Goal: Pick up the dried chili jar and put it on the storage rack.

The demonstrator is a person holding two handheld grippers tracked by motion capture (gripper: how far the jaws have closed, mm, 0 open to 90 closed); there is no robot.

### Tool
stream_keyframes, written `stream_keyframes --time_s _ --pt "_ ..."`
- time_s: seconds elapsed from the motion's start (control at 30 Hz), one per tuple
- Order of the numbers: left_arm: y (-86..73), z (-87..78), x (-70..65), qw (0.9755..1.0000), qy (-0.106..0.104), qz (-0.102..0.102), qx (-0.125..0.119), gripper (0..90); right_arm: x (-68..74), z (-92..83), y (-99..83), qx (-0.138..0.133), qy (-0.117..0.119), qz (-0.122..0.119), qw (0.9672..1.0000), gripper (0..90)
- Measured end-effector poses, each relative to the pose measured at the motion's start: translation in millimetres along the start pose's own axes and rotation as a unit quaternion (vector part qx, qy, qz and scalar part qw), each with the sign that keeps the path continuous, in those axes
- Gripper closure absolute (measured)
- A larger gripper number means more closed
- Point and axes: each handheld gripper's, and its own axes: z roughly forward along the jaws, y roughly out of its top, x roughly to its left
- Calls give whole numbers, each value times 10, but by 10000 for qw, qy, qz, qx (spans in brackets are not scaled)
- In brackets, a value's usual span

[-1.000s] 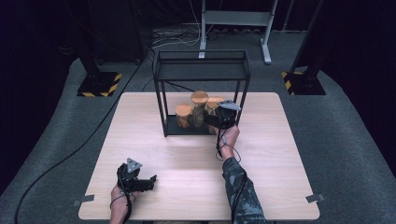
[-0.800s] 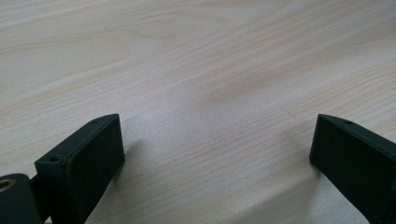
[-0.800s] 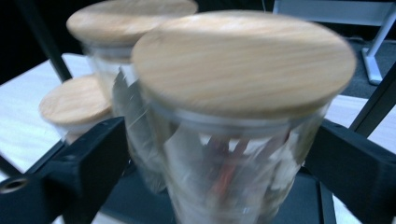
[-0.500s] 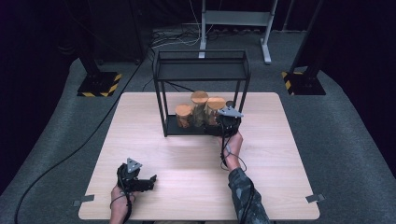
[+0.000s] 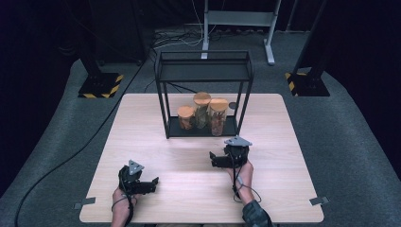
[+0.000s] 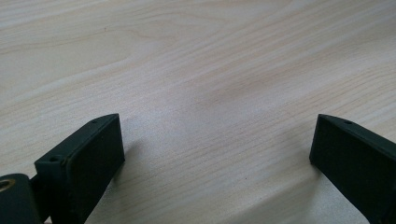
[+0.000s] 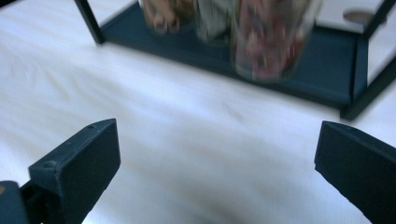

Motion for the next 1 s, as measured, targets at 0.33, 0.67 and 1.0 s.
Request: stream_keyframes --time_s 0.33,0.67,1.0 --pt "0 0 1 10000 -2 1 2 25 -65 -204 -476 423 -31 64 9991 0" --pt "0 1 0 10000 -6 -3 -4 25 -78 -307 -651 510 67 125 9986 0" --pt "-1 0 0 10000 -11 5 1 25 -98 -301 -653 608 129 165 9979 5"
